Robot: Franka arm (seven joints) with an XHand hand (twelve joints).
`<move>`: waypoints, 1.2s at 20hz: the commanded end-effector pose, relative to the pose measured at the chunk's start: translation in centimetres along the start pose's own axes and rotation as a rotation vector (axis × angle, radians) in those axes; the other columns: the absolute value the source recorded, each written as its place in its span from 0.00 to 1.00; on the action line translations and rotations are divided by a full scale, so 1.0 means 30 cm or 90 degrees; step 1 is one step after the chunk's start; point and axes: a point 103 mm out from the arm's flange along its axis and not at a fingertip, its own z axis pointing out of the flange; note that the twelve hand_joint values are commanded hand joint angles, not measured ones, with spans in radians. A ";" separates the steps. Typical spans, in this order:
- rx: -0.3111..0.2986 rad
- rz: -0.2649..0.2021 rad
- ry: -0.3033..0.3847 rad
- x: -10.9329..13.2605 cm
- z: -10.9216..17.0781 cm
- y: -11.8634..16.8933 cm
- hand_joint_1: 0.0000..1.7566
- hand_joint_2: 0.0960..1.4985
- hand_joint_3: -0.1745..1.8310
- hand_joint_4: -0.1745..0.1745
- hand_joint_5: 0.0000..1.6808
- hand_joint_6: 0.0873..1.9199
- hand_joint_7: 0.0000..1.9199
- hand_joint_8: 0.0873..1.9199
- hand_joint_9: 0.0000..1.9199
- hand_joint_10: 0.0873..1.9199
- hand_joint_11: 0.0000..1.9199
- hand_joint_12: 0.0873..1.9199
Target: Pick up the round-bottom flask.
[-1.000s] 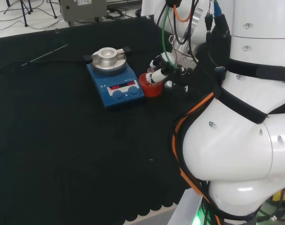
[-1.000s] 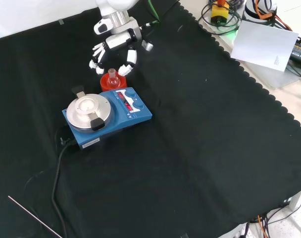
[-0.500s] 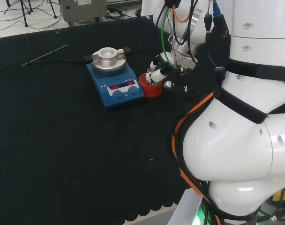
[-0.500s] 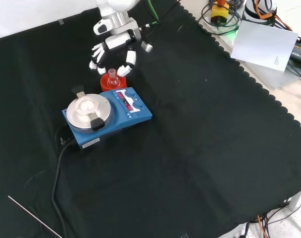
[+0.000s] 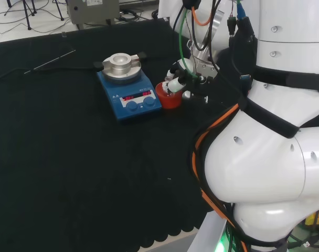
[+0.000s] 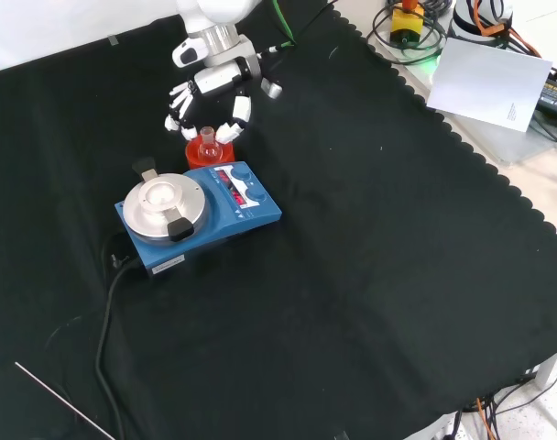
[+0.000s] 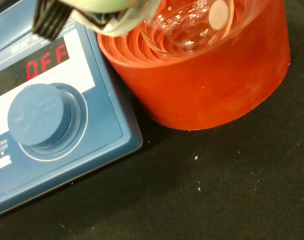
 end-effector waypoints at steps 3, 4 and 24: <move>-0.041 0.003 -0.015 0.011 -0.001 -0.002 0.57 0.64 0.23 0.96 0.55 0.54 0.20 0.28 0.26 0.29 0.07 0.68; -0.043 0.003 -0.017 0.013 -0.001 -0.002 0.57 0.65 0.22 0.98 0.55 0.55 0.21 0.27 0.28 0.29 0.08 0.68; 0.012 0.003 -0.042 0.063 0.035 0.030 0.51 0.35 0.44 0.42 0.32 0.41 0.16 0.26 0.24 0.28 0.07 0.68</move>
